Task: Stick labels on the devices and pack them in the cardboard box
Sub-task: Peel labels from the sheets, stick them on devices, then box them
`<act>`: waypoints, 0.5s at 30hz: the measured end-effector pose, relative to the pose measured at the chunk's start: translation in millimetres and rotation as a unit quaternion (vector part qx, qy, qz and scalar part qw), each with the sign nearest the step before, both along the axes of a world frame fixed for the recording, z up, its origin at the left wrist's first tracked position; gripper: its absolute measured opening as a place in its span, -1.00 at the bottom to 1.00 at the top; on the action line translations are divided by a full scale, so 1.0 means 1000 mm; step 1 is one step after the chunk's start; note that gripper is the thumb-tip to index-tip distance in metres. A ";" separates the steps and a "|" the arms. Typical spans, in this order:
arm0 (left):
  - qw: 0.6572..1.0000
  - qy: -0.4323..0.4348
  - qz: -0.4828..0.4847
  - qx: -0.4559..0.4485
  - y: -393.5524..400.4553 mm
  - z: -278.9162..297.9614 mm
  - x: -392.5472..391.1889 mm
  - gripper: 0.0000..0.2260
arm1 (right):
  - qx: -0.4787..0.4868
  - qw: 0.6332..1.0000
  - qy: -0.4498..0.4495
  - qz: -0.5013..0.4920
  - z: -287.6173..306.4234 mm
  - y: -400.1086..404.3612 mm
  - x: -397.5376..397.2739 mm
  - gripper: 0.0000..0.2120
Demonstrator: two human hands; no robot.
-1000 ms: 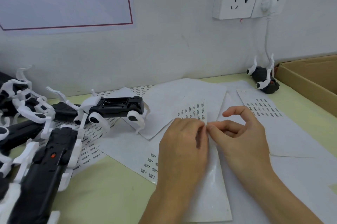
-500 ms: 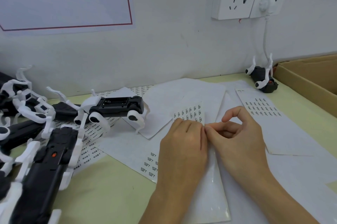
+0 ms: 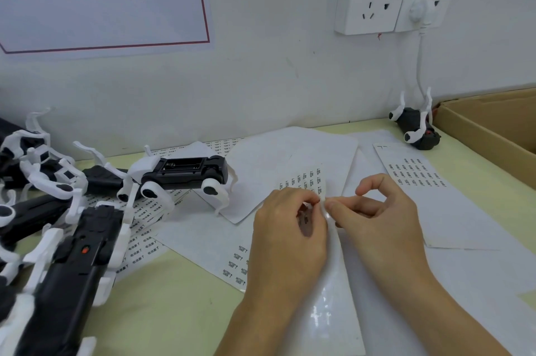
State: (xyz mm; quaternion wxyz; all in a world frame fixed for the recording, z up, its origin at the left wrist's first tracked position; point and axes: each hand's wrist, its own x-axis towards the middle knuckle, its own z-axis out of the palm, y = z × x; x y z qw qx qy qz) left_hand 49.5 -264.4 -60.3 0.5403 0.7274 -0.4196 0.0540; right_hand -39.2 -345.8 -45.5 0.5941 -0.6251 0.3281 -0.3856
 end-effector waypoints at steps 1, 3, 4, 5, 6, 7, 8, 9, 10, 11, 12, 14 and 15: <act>1.000 -0.005 -0.004 0.003 0.000 0.001 0.000 -0.94 | 0.013 1.000 -0.002 0.003 0.000 -0.001 -0.001 -0.69; 1.000 -0.017 -0.004 0.004 0.000 0.002 -0.001 -0.92 | 0.045 0.999 -0.010 0.015 0.000 -0.002 -0.001 -0.69; 1.000 -0.020 0.000 0.003 0.000 0.003 -0.001 -0.92 | 0.057 0.998 -0.013 0.022 -0.001 -0.003 -0.001 -0.68; 1.000 -0.023 0.004 0.000 0.000 0.003 -0.001 -0.93 | 0.068 0.997 -0.016 0.028 -0.001 -0.004 -0.001 -0.67; 1.000 -0.026 0.008 -0.003 0.000 0.003 0.000 -0.94 | 0.080 0.996 -0.021 0.034 -0.002 -0.005 -0.001 -0.67; 0.999 -0.030 0.010 -0.006 0.000 0.003 0.000 -0.95 | 0.091 0.995 -0.027 0.040 -0.002 -0.005 -0.001 -0.67; 0.999 -0.036 0.013 -0.008 0.000 0.003 0.000 -0.95 | 0.100 0.994 -0.032 0.044 -0.002 -0.005 -0.001 -0.66; 0.999 -0.042 0.017 -0.008 0.000 0.002 -0.001 -0.95 | 0.104 0.993 -0.034 0.047 -0.002 -0.006 -0.001 -0.66; 0.999 -0.048 0.019 -0.009 0.000 0.002 -0.001 -0.95 | 0.103 0.993 -0.033 0.048 -0.002 -0.006 -0.001 -0.66; 0.998 -0.052 0.021 -0.010 0.000 0.002 -0.001 -0.94 | 0.093 0.994 -0.028 0.047 -0.002 -0.006 -0.002 -0.66; 0.998 -0.056 0.021 -0.010 -0.001 0.001 -0.001 -0.94 | 0.078 0.996 -0.020 0.045 -0.002 -0.006 -0.002 -0.66; 0.998 -0.065 0.018 -0.007 -0.001 0.000 0.000 -0.93 | 0.046 0.998 -0.005 0.040 -0.002 -0.005 -0.002 -0.67; 0.998 -0.066 0.017 -0.006 -0.001 -0.001 0.000 -0.93 | 0.039 0.999 -0.003 0.037 -0.002 -0.005 -0.002 -0.67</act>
